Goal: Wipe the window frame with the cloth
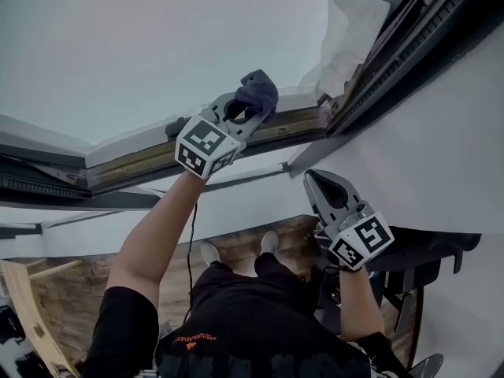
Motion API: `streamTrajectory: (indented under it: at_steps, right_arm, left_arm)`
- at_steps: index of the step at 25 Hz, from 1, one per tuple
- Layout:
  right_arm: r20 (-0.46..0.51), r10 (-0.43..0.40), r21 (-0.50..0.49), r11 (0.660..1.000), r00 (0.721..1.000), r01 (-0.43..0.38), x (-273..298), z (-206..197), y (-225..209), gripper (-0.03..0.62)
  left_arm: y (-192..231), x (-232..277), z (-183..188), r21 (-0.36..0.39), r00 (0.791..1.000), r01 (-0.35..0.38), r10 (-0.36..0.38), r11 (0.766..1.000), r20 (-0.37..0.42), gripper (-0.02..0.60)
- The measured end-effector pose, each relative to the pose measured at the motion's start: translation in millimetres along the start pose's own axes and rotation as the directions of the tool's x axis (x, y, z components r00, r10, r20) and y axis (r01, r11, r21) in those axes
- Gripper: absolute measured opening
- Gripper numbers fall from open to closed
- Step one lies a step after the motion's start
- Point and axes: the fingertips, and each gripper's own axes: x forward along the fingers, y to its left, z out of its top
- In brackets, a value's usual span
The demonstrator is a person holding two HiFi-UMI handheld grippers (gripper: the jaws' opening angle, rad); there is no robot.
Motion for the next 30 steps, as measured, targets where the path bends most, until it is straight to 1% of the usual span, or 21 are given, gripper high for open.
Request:
streamTrajectory:
  at_steps: [3,5,8,15,23,30]
  right_arm:
    - [-0.009,0.020,-0.018,1.000,1.000,-0.020,17.9,0.3,18.3,0.003]
    - [-0.018,0.044,-0.034,0.998,0.999,-0.044,31.3,1.6,31.6,0.003]
    - [-0.030,0.083,-0.054,0.995,0.996,-0.084,51.1,3.7,51.1,0.003]
    - [-0.044,0.129,-0.086,0.988,0.991,-0.132,91.5,7.4,96.6,0.003]
    - [-0.043,0.187,-0.136,0.972,0.981,-0.192,128.0,20.4,145.7,0.003]
    - [-0.041,0.224,-0.151,0.962,0.974,-0.227,150.7,24.3,175.0,0.003]
  left_arm:
    - [11.4,-31.9,3.6,-0.011,0.999,-0.019,0.019,1.000,0.041,0.091]
    - [20.5,-55.2,5.1,-0.016,0.997,-0.044,0.045,0.999,0.061,0.091]
    - [34.0,-92.6,5.5,-0.021,0.993,-0.090,0.091,0.996,0.078,0.091]
    - [55.8,-172.1,-0.1,-0.044,0.982,-0.151,0.155,0.987,0.111,0.091]
    - [66.8,-250.2,1.0,-0.064,0.960,-0.224,0.231,0.972,0.155,0.091]
    - [63.7,-299.7,-1.3,-0.098,0.942,-0.268,0.282,0.958,0.182,0.091]
